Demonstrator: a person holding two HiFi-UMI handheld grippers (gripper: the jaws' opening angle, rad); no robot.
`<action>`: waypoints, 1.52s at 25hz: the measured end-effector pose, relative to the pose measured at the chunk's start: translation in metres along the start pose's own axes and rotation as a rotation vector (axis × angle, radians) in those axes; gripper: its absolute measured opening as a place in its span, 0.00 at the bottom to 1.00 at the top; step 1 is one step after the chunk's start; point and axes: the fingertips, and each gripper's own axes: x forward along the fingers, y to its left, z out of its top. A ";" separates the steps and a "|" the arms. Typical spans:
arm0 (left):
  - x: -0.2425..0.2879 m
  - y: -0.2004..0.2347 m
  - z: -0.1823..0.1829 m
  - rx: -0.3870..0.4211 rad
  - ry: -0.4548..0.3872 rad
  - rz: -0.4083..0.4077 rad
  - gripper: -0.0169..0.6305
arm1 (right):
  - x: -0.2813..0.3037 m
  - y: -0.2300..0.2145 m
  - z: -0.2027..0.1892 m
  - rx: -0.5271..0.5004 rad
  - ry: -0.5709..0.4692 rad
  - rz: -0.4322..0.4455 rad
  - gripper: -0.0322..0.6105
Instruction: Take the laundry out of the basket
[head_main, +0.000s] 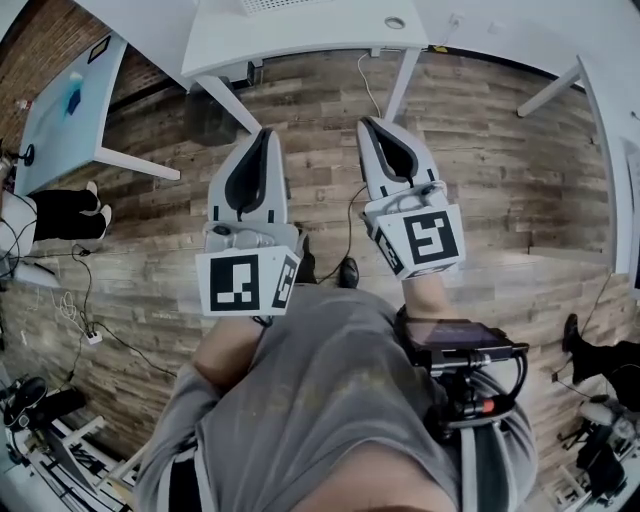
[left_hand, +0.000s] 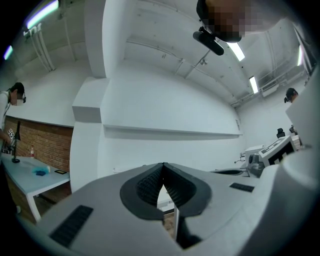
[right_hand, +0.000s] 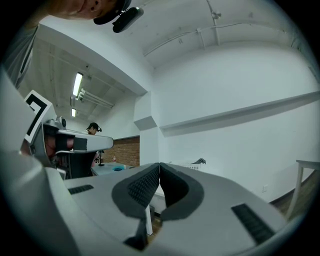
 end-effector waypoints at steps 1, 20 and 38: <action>0.004 0.003 -0.003 -0.004 0.003 0.000 0.04 | 0.004 -0.002 -0.002 0.000 0.003 -0.001 0.06; 0.166 0.153 -0.017 -0.084 -0.054 -0.041 0.04 | 0.212 -0.033 -0.010 -0.033 0.030 -0.027 0.06; 0.259 0.212 -0.035 -0.121 -0.050 -0.097 0.04 | 0.306 -0.067 -0.004 -0.068 0.022 -0.083 0.06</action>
